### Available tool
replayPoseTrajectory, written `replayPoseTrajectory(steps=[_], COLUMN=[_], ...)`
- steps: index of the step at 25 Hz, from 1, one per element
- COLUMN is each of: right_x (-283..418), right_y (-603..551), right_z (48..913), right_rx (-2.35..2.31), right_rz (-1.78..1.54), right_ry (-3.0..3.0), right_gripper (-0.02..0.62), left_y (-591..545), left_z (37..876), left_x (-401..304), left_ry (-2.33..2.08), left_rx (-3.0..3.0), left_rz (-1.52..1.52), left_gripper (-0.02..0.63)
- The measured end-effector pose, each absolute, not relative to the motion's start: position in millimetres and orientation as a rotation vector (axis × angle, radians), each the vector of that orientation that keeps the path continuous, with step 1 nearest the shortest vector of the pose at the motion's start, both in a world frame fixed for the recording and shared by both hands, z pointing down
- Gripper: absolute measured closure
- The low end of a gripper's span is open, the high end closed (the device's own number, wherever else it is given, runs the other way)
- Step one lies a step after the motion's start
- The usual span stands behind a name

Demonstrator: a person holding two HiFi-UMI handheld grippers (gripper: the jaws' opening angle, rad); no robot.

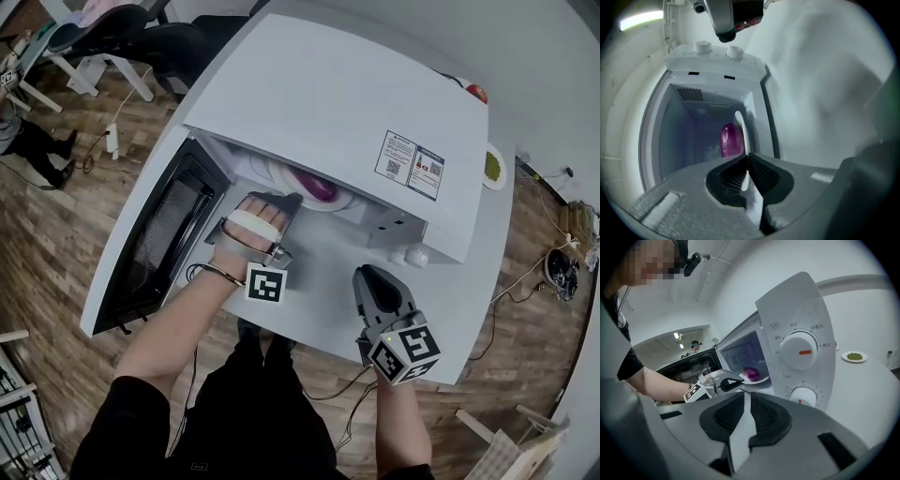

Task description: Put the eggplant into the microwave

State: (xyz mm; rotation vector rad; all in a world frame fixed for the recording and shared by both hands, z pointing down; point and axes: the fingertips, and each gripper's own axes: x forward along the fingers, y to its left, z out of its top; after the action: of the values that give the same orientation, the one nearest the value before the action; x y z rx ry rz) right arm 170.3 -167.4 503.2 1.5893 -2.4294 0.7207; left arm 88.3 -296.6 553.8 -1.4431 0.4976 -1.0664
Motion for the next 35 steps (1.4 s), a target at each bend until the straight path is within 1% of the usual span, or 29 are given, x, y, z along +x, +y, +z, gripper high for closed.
replayPoseTrajectory(steps=[10,13,15,22,26,35], right_x=[176.5,176.0,174.6,174.0,175.3,178.3], right_y=[-168.0,-168.1,-167.9,-166.9,-165.1,-160.9], right_z=[502.5,503.1,504.1,502.6,501.8,502.5], right_rx=[1.588,1.587,1.582,1.585,1.594,1.611], right_rz=[0.734,0.742,0.748,0.753,0.755,0.774], right_ry=[-2.429,-2.432,-2.434,-2.439,-2.435,-2.423], right_gripper=[0.545,0.545,0.544,0.545,0.545,0.543], left_y=[-310.3,-308.8,-306.6,-295.5,-294.2,-304.4], left_z=[552.1,549.7,548.9,547.8,550.7,549.3], left_x=[94.1,93.0,92.2,91.6,92.4,94.5], left_ry=[0.468,0.463,0.46,0.434,0.424,0.421], left_rx=[-1.444,-1.458,-1.47,-1.471,-1.475,-1.488], left_rz=[-1.155,-1.169,-1.168,-1.127,-1.136,-1.172], left_gripper=[0.583,0.54,0.528,0.533,0.571,0.577])
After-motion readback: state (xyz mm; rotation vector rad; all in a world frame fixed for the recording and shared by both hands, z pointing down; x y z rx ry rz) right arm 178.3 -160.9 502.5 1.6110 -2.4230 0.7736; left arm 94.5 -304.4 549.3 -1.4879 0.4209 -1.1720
